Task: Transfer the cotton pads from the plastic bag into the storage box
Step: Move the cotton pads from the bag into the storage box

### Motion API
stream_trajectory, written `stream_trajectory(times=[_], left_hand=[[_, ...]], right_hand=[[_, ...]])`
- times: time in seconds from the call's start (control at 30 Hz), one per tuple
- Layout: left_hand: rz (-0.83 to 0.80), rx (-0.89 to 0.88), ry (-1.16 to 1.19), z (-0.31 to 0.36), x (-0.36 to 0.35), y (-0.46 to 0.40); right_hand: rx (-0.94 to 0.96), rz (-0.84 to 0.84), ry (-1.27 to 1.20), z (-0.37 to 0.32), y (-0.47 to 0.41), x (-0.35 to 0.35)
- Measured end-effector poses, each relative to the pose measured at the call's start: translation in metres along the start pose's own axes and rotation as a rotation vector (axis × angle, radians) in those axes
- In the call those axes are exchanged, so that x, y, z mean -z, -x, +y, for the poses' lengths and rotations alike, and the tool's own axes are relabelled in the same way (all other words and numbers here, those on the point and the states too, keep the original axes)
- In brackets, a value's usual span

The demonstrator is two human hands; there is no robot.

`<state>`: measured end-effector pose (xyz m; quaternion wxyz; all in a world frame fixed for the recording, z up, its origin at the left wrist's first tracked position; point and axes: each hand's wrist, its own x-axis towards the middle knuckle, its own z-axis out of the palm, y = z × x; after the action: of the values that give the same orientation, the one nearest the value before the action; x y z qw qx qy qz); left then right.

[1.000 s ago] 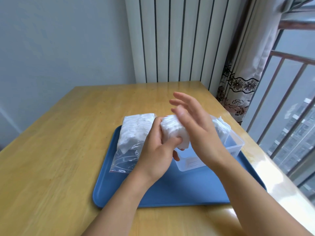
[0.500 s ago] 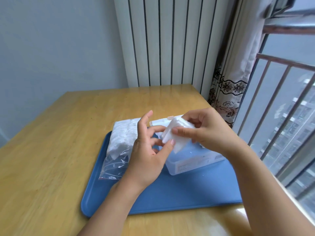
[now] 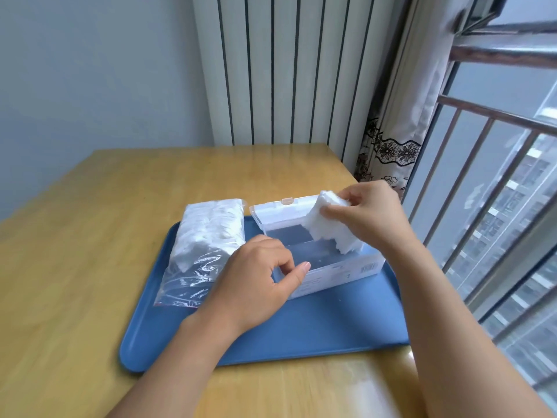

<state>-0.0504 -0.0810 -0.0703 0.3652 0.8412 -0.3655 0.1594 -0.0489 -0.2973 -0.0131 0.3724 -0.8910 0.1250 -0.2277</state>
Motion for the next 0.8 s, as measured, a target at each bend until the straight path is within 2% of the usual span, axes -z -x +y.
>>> stream_trajectory(times=[0.2,0.3,0.43,0.57,0.67,0.7,0.77,0.8], left_hand=[[0.018,0.001,0.006,0.001,0.0,-0.001],[0.02,-0.001,0.015,0.0,0.0,-0.001],[0.025,0.003,0.023,0.0,0.0,-0.002],[0.023,0.01,0.023,0.001,0.0,-0.001],[0.028,0.003,0.022,-0.001,0.0,-0.001],[0.029,0.003,0.019,-0.001,0.0,-0.001],[0.031,0.003,0.015,-0.001,0.0,-0.001],[0.031,0.0,0.015,0.0,0.0,-0.001]], right_hand=[[-0.032,0.014,0.444,0.001,0.008,-0.025],[-0.069,0.012,0.514,-0.001,0.008,-0.027],[-0.055,0.049,0.491,-0.002,0.008,-0.027],[-0.077,0.041,0.319,-0.007,0.012,-0.021],[0.08,0.203,0.097,-0.013,0.012,-0.013],[0.126,0.187,-0.012,-0.017,0.013,-0.01],[0.081,-0.055,-0.226,-0.027,0.018,-0.009],[0.027,-0.211,-0.24,-0.028,0.022,-0.012]])
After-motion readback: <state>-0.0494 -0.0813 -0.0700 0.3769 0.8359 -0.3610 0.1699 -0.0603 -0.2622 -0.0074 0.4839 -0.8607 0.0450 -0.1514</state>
